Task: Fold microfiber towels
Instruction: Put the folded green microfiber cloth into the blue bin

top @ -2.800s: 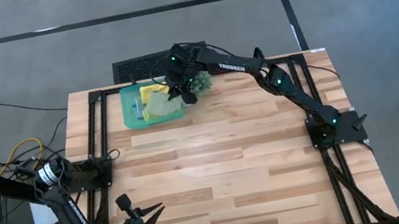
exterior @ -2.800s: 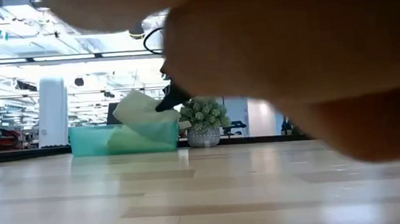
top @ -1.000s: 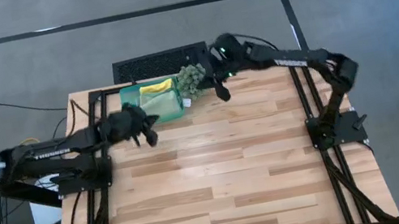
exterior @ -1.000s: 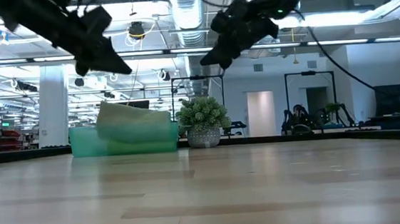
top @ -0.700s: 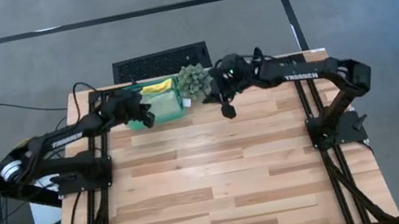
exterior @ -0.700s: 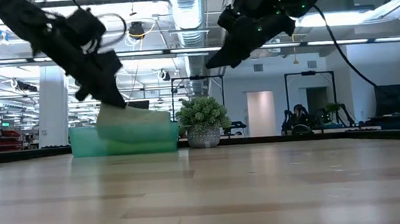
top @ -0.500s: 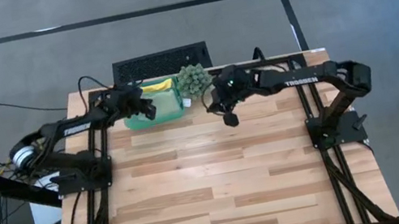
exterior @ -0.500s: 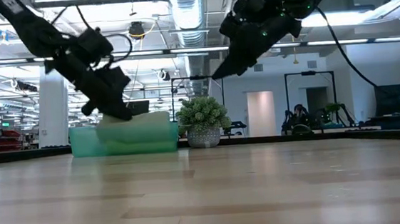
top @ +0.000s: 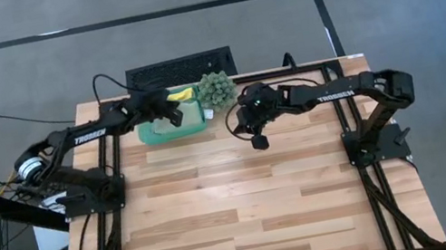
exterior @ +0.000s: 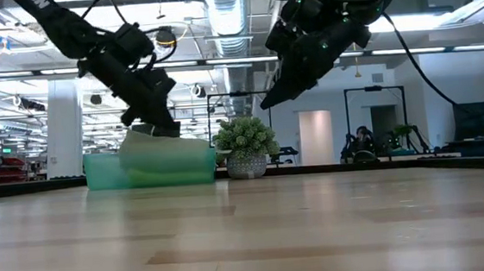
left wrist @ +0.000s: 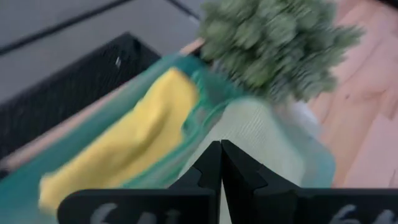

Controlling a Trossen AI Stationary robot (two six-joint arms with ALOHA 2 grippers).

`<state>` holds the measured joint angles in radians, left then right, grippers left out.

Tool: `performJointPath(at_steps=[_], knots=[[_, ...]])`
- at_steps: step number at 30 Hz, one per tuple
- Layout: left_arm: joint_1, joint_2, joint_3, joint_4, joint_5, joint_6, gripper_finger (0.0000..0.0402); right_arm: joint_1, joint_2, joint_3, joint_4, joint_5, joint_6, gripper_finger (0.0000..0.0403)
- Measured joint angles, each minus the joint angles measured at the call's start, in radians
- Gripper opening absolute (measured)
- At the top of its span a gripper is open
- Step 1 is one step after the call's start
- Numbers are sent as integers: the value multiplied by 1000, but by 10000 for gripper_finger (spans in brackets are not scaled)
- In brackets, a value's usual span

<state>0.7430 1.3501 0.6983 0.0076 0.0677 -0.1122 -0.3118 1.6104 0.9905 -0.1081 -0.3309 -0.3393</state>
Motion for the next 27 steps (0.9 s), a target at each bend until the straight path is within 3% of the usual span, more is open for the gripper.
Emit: performJointPath(at_steps=[7,11,15,21,27], knots=[[-5,158,7,152,36,21,0,6,0,1,27,-2,0,31],[-5,309,7,323,36,-51,0,11,0,1,27,-4,0,30],[-5,371,7,397,49,-92,0,23,0,1,9,-4,0,27],[-26,285,7,336,64,-87,0,27,-9,2,13,1,-5,26],[-31,68,7,169,63,-65,0,8,-16,2,30,-1,-1,21]])
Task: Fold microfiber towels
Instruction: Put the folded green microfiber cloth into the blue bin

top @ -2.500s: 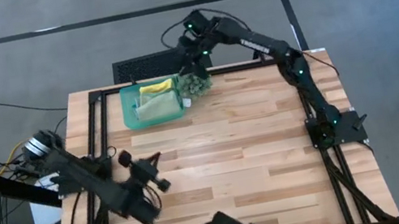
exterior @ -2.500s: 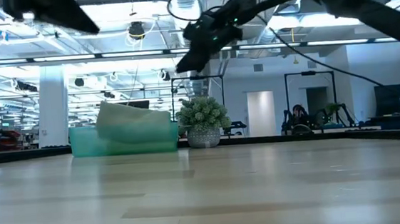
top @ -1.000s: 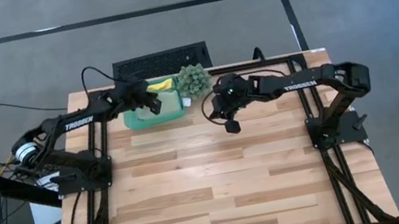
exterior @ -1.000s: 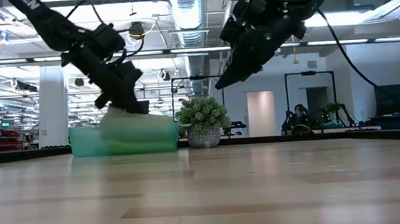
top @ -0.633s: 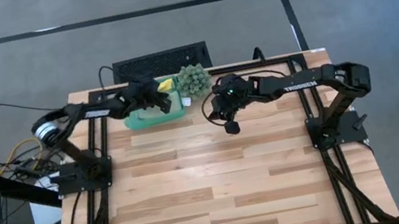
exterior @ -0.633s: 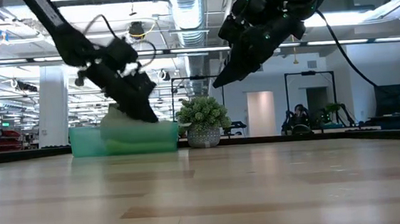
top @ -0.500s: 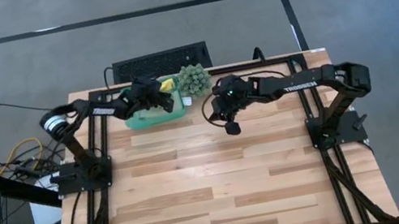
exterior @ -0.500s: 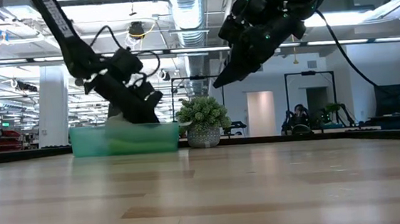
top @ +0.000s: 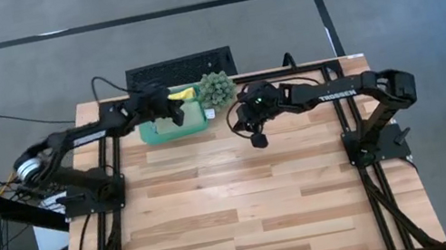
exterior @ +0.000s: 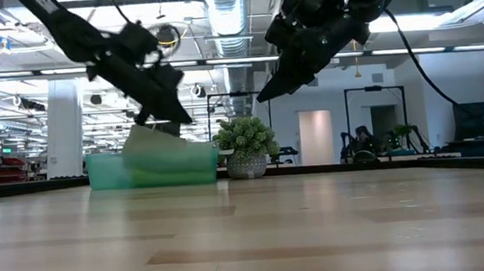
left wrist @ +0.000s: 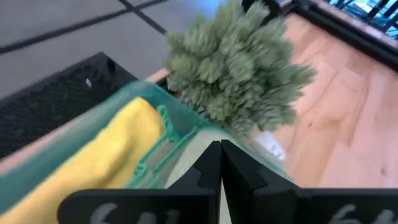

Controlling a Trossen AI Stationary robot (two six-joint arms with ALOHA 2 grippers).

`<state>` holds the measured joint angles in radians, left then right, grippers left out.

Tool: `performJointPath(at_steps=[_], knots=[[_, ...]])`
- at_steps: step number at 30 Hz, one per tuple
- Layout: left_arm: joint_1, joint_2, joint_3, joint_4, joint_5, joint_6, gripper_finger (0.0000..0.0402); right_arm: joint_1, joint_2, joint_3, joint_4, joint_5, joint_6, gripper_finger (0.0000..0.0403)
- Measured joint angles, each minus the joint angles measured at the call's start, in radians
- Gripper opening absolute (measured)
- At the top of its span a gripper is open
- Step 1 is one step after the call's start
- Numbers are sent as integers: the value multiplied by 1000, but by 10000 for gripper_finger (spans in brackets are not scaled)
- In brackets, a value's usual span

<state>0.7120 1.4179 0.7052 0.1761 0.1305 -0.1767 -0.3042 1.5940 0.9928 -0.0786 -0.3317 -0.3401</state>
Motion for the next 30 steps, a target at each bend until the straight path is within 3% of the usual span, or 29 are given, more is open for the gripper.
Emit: performJointPath(at_steps=[6,9,16,22,30], knots=[[17,-209,-63,-157,-40,24,0,-13,0,0,28,-5,-1,25],[48,-257,-119,-173,-85,-4,0,-12,8,0,42,-8,-7,28],[116,-216,-224,-165,-83,-121,0,-10,16,0,45,-10,-7,25],[121,-165,-231,-144,-96,-104,0,-24,16,0,59,-9,37,24],[120,-283,-140,-278,-152,-90,0,-51,15,0,41,-7,79,17]])
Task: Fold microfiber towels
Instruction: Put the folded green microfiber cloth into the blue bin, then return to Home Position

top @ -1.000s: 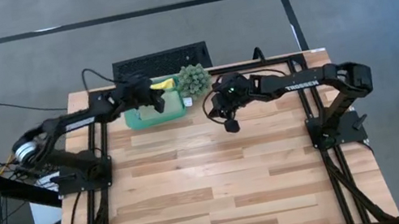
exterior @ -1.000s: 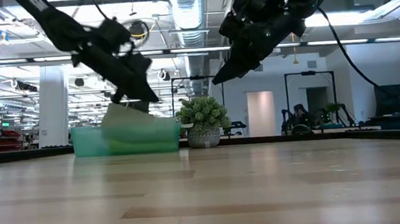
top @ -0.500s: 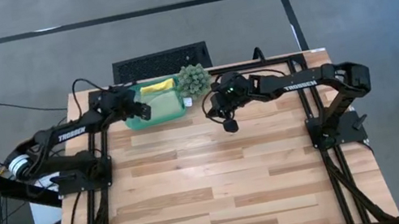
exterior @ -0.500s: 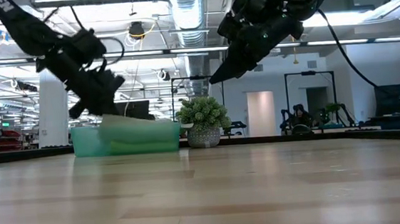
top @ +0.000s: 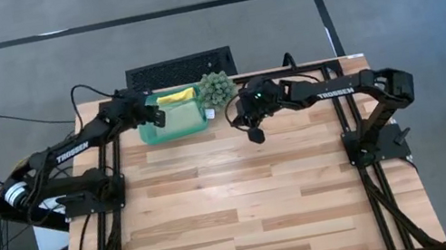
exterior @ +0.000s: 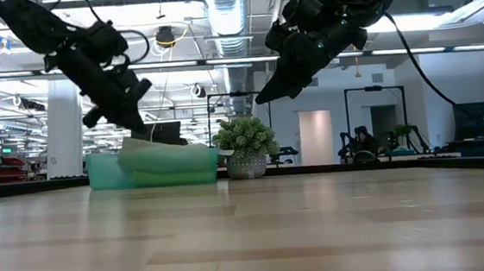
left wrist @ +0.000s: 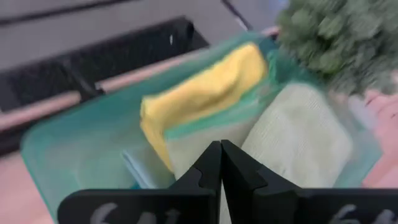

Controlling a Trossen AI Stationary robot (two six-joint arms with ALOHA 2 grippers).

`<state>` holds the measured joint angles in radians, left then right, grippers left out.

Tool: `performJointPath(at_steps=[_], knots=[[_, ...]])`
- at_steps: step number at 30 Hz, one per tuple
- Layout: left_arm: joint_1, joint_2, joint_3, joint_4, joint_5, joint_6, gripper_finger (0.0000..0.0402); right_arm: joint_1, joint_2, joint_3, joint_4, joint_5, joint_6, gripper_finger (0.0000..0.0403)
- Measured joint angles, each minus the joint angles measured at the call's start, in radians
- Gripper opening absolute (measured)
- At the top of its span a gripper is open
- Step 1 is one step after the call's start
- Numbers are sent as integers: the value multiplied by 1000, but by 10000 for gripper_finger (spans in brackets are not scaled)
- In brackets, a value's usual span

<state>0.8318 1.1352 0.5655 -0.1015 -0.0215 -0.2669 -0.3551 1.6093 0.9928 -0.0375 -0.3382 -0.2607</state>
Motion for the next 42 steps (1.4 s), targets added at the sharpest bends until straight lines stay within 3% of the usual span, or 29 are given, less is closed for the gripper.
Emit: performJointPath(at_steps=[6,10,12,17,23,28,35,39,42], knots=[[1,-21,6,-31,17,75,0,-15,0,0,0,11,10,20],[-1,-21,-18,-49,139,97,0,-14,-1,0,-7,11,10,18],[-2,-21,-35,-42,146,99,0,-14,-1,0,-7,10,7,18],[7,36,-60,-4,68,101,0,-12,-1,0,-7,10,4,24],[9,211,-50,187,46,118,0,-12,-1,0,-17,26,31,24],[0,251,43,191,-159,197,0,-10,-29,-1,-86,191,58,14],[-74,189,175,1,-222,280,0,26,-42,0,-105,212,43,22],[-160,149,184,-129,-164,311,0,34,-42,0,-96,209,89,21],[-247,124,143,-168,-139,253,0,30,-58,-42,-38,209,134,14]])
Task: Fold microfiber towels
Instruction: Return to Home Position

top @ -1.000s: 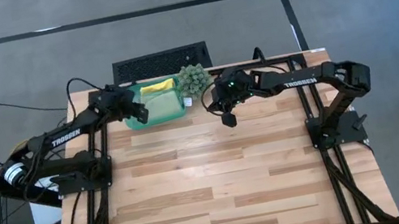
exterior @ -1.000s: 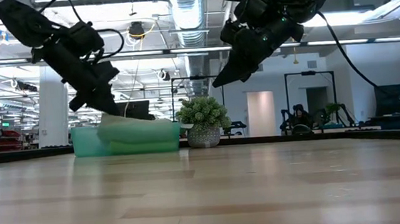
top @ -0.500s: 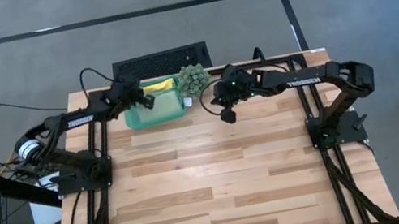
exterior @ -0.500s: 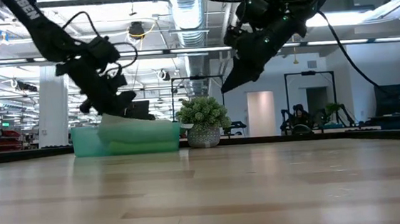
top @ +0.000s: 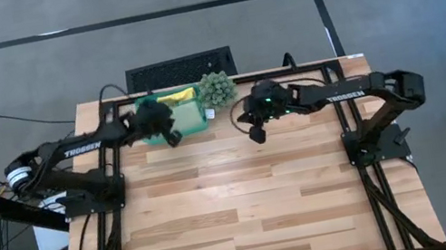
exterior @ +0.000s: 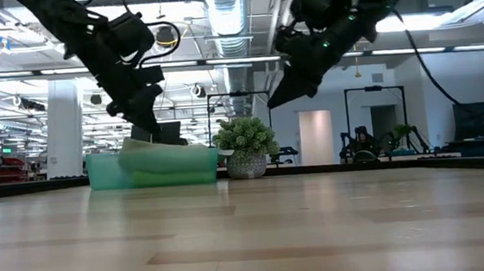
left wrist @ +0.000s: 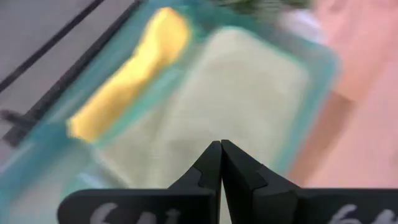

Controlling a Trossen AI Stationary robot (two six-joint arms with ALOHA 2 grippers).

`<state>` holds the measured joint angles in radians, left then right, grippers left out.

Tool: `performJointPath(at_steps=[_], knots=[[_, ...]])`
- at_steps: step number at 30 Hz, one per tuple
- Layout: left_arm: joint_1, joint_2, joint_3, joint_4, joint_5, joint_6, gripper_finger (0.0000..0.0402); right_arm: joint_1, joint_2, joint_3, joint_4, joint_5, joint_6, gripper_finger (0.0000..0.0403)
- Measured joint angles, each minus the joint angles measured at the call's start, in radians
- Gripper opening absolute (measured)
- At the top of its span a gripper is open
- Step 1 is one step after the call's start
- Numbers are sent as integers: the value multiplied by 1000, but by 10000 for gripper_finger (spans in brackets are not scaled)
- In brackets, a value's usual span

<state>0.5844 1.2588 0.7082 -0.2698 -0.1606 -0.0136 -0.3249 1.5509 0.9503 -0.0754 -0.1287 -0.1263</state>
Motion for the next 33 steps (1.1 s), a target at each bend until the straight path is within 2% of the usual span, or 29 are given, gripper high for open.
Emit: performJointPath(at_steps=[2,4,8,13,16,22,28,33], knots=[[-71,-32,-43,31,-26,-32,0,-10,-43,-74,81,-1,56,9],[-156,-78,-92,62,-101,-91,0,-18,-107,-168,195,10,124,7],[-316,-182,-183,129,-229,-155,0,-26,-324,-342,304,15,187,15],[-489,-319,-243,207,-255,-179,0,16,-650,-508,283,14,205,28],[-554,-381,-254,282,-274,-164,0,34,-833,-572,250,11,202,29],[-610,-459,-254,269,-258,-144,0,37,-1135,-653,123,13,182,21],[-611,-474,-254,273,-278,-135,0,37,-1311,-738,49,-23,222,20],[-610,-474,-259,272,-395,-118,0,49,-1434,-818,60,-29,232,13]])
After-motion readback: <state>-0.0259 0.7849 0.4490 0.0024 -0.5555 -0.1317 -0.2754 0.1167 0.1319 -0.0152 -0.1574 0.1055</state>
